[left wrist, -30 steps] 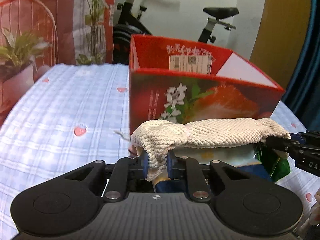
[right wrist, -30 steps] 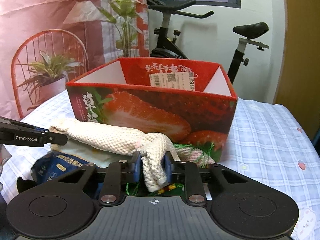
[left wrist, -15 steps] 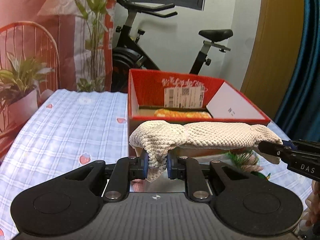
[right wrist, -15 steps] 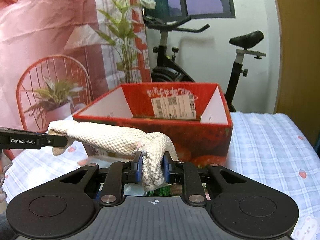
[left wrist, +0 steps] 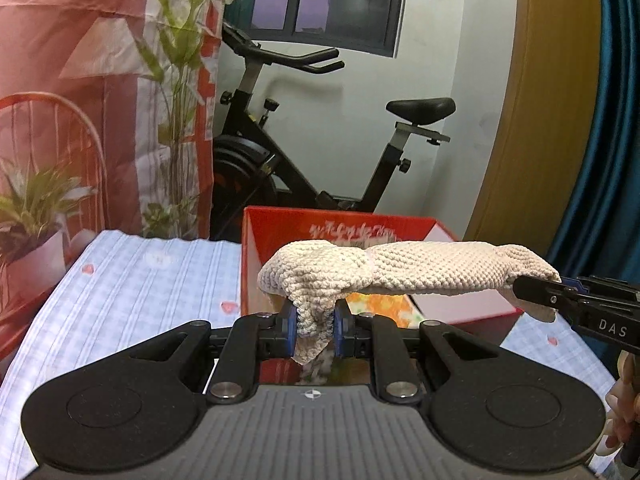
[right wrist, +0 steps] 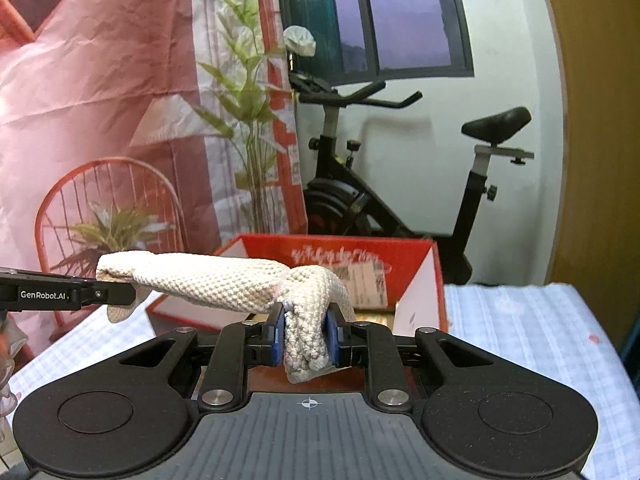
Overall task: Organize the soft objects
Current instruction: 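Lift the cream knitted towel with both grippers and carry it over the red box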
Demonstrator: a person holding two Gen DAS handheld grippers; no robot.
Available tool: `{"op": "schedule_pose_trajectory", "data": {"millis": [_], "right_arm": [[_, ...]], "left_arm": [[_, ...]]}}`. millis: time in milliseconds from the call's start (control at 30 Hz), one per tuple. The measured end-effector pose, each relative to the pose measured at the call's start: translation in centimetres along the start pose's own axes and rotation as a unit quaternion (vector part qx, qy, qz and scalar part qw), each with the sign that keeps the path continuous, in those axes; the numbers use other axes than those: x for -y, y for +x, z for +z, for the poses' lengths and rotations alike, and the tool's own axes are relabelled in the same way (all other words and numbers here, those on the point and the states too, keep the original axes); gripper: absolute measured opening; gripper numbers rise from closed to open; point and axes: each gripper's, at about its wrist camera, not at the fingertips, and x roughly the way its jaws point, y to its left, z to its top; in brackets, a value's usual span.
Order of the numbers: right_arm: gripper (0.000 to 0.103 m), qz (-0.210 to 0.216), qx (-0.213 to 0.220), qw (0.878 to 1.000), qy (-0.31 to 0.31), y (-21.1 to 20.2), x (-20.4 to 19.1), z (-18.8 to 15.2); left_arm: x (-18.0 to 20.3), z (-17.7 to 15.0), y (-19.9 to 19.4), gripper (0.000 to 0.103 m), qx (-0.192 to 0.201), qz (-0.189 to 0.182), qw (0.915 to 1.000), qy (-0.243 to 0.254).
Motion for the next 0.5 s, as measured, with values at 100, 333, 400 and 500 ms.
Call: {"op": "schedule_pose_trajectory", "data": {"millis": [100, 333, 400, 500], "right_arm": [[0.019, -0.003, 0.004, 1.0, -0.001, 0.6, 0.7, 1.2], [0.019, -0.009, -0.006, 1.0, 0.006, 3.0, 2.6, 3.1], [0.019, -0.013, -0.012, 1.0, 0.01, 3.9, 3.0, 3.6], [0.019, -0.014, -0.023, 1.0, 0.014, 5.3, 3.8, 4.2]], "left_arm": [[0.1, 1.0, 0.9, 0.019, 0.003, -0.004, 1.0, 0.004], [0.1, 3.0, 3.4, 0.019, -0.002, -0.015, 0.9998, 0.012], [-0.1, 3.6, 4.4, 0.019, -0.005, -0.014, 0.9998, 0.016], [-0.3, 4.4, 6.0, 0.019, -0.01, -0.019, 0.9997, 0.015]]}}
